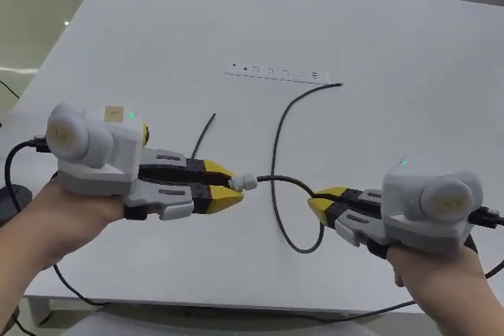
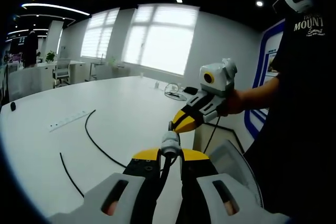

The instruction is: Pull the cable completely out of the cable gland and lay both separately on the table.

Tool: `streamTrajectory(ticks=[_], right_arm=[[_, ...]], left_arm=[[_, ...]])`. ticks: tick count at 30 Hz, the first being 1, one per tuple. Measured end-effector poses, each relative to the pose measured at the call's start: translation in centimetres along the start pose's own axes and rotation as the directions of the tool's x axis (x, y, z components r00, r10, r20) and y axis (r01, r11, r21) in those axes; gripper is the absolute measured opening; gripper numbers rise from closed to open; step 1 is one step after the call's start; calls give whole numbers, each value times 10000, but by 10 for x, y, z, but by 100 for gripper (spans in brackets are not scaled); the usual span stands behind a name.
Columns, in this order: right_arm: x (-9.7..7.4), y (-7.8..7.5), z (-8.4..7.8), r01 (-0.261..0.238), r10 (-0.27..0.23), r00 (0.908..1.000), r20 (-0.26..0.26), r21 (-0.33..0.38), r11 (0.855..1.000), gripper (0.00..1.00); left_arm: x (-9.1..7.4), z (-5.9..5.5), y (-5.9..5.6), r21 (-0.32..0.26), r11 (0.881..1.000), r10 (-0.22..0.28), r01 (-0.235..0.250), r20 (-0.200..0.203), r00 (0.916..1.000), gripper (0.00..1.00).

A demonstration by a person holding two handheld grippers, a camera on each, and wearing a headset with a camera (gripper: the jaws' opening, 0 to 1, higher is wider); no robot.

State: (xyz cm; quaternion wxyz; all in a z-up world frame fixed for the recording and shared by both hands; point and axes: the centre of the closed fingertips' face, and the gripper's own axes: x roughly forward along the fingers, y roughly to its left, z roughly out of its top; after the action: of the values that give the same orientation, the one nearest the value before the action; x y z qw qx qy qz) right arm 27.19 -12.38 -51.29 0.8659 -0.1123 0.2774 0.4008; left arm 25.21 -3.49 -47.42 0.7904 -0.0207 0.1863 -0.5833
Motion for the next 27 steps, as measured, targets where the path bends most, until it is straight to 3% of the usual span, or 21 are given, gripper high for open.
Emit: streamTrajectory(ticks=[5,7,9,12,13,16,21,24,27], right_arm=[[-9,4,10,23,-24,10000,-13,-864,9963,3],[-14,10,30,-149,172,9987,482,-473,9988,11],[-14,22,45,-509,548,9979,350,-1050,9932,14],[-7,38,52,-767,692,9969,-369,-2725,9591,13],[-2,45,52,-863,671,9955,-668,-3479,9336,13],[7,55,47,-1083,509,9901,-1311,-4796,8708,13],[17,66,43,-1504,711,9828,-1702,-5166,8429,9],[19,65,43,-1462,543,9827,-1771,-5611,8148,3],[17,64,41,-1584,682,9807,-1830,-5414,8257,0]], left_arm=[[1,-1,2,53,10000,27,-26,-131,9999,14],[2,-3,2,167,9999,40,-36,-253,9997,14],[4,-4,1,165,9999,-6,11,-309,9995,14],[6,-4,-2,258,9996,-76,85,-345,9994,14],[7,-5,-4,267,9996,-121,131,-376,9992,14],[9,-7,-6,334,9992,-187,203,-465,9987,14],[9,-6,-9,335,9991,-250,265,-437,9987,14],[8,-7,-9,350,9990,-271,287,-449,9986,14],[7,-7,-10,357,9989,-285,301,-448,9986,14]])
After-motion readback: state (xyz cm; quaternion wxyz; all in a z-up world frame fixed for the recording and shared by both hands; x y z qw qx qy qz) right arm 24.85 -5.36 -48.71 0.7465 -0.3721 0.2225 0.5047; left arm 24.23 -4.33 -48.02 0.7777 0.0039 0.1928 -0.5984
